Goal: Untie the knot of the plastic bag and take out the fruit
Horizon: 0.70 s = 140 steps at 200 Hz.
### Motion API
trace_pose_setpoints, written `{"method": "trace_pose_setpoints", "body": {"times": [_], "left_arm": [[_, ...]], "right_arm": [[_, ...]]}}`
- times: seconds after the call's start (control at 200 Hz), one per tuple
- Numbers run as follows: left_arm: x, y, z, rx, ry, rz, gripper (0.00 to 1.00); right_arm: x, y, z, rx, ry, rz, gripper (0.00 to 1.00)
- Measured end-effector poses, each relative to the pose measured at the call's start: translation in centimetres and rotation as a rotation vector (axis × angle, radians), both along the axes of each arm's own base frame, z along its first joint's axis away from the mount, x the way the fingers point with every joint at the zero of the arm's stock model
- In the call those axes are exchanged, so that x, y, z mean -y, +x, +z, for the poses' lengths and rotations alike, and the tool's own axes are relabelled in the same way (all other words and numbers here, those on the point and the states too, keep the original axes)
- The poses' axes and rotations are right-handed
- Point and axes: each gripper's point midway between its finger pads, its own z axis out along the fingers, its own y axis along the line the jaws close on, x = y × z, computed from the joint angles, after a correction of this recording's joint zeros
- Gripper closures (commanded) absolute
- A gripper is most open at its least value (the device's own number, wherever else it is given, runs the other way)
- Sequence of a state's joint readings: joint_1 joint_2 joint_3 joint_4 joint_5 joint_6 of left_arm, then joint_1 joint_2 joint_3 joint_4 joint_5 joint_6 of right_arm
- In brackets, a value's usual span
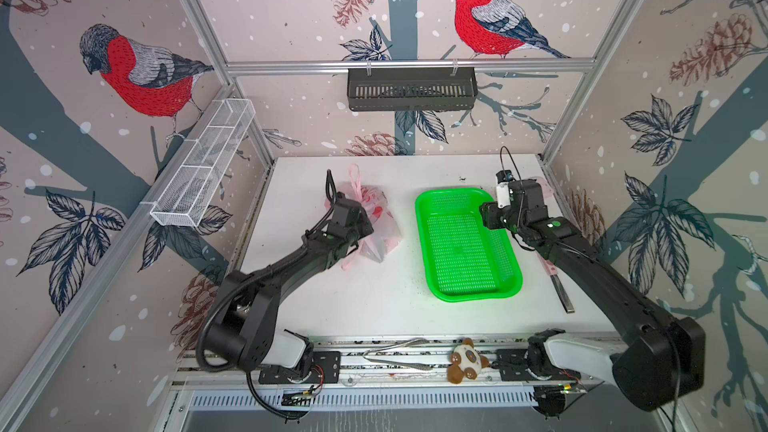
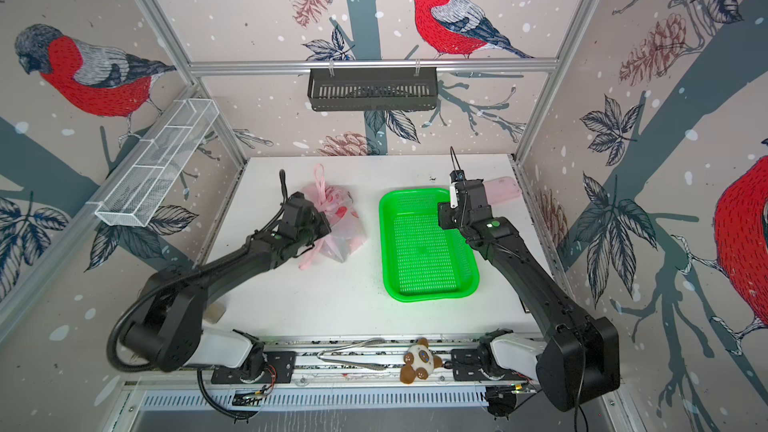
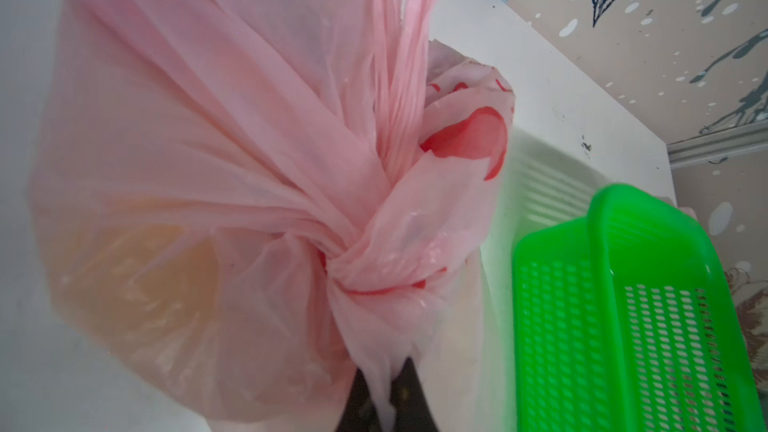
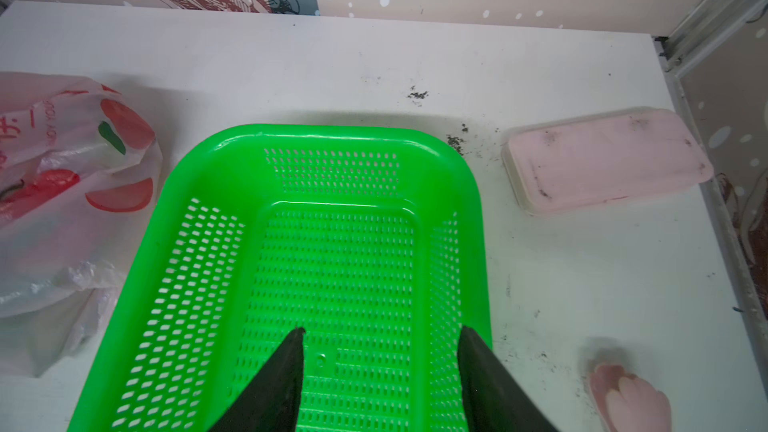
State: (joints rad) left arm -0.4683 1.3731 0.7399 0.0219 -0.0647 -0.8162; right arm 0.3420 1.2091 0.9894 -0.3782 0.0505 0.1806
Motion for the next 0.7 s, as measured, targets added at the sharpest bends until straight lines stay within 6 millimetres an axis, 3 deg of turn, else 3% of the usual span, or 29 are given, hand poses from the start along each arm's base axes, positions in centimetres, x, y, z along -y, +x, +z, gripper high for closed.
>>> {"method": "trace_pose_setpoints", "body": {"times": [0.125,0.215,0.405,0.51,0.635,0.701], "left_arm": [[1.4,-3.8,-0.4,-0.009,-0.050,0.010,1.00],[1.5,-5.0,-0.5,-0.008,-0.076,0.038,0.88],[1.0,-5.0,0.3,0.017,-0.092,0.082,0.53],[1.4,-4.4,2.1,0.043,-0.100,0.073,0.37],[1.6,-4.1,4.4,0.087,-0.093,0.045,0.25],[1.1,-4.7,5.1,0.090,-0.080,0.041,0.24]], "right_arm": [[-2.1,-0.6,0.1,0.004,0.010,0.053,0.40],[-3.7,-1.3,0.2,0.004,0.021,0.089,0.39],[-6.8,-2.9,0.4,0.008,0.029,0.156,0.38],[-9.1,-4.3,0.8,0.023,0.020,0.208,0.37],[-11.8,-6.3,1.3,0.039,0.022,0.265,0.37],[-13.4,-7.4,1.7,0.057,0.015,0.295,0.37]]}}
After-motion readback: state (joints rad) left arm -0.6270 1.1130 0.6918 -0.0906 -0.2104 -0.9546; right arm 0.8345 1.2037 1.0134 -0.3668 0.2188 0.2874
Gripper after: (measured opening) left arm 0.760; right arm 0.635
